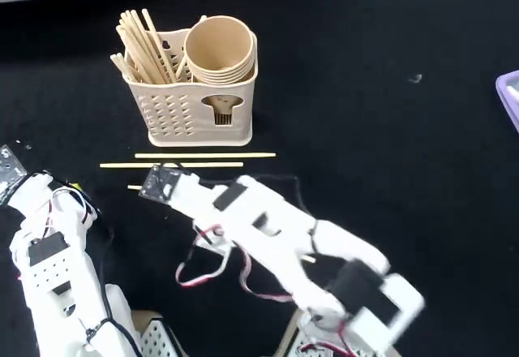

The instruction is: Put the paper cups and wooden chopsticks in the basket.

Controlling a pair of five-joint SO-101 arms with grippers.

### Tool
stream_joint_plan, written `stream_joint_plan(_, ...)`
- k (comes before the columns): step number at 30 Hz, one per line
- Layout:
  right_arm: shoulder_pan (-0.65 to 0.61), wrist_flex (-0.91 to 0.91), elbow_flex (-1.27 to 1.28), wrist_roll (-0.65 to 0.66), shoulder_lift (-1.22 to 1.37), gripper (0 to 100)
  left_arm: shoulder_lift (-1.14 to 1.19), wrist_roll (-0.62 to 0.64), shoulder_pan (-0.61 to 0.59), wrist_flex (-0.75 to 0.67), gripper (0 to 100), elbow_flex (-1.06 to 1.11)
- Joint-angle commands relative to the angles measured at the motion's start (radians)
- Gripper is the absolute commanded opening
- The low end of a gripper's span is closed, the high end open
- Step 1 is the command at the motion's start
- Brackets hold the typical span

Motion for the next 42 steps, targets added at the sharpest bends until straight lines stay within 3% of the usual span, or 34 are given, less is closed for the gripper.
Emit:
stream_joint_plan(1, -0.015, -0.005, -0.116, -0.003, 0.107, 19.8, -0.018, -0.002, 0.001, -0.020, 14, -0.016)
stream_joint_plan(4, -0.017, 0.071, -0.173, -0.003, 0.143, 16.7, -0.018, -0.002, 0.001, -0.020, 14, -0.016)
stream_joint_plan(7, -0.021, 0.086, -0.177, 0.012, 0.145, 0.2, -0.018, -0.002, 0.001, -0.020, 14, -0.018)
stream_joint_plan(13, -0.015, 0.190, -0.183, 0.017, 0.084, 1.0, -0.018, -0.002, 0.001, -0.020, 14, -0.018)
stream_joint_plan(19, -0.011, 0.347, -0.237, 0.017, -0.283, 1.0, -0.018, -0.002, -0.001, -0.020, 14, -0.018)
stream_joint_plan(24, 0.054, 0.319, -0.337, 0.009, -0.555, 1.1, -0.018, -0.002, -0.001, -0.020, 14, -0.019)
stream_joint_plan(29, 0.080, -0.009, -0.407, -0.005, -0.680, 1.1, -0.018, -0.002, 0.001, -0.020, 14, -0.016)
stream_joint_plan(32, 0.084, -0.327, -0.386, -0.140, -0.670, 1.1, -0.018, -0.002, 0.001, -0.020, 14, -0.016)
stream_joint_plan(37, 0.132, -0.822, -0.364, -0.336, -0.561, 1.1, -0.018, -0.002, 0.001, -0.021, 14, -0.015)
stream_joint_plan(42, 0.155, -1.069, -0.414, -0.341, -0.358, 1.1, -0.018, -0.002, 0.007, -0.021, 14, -0.015)
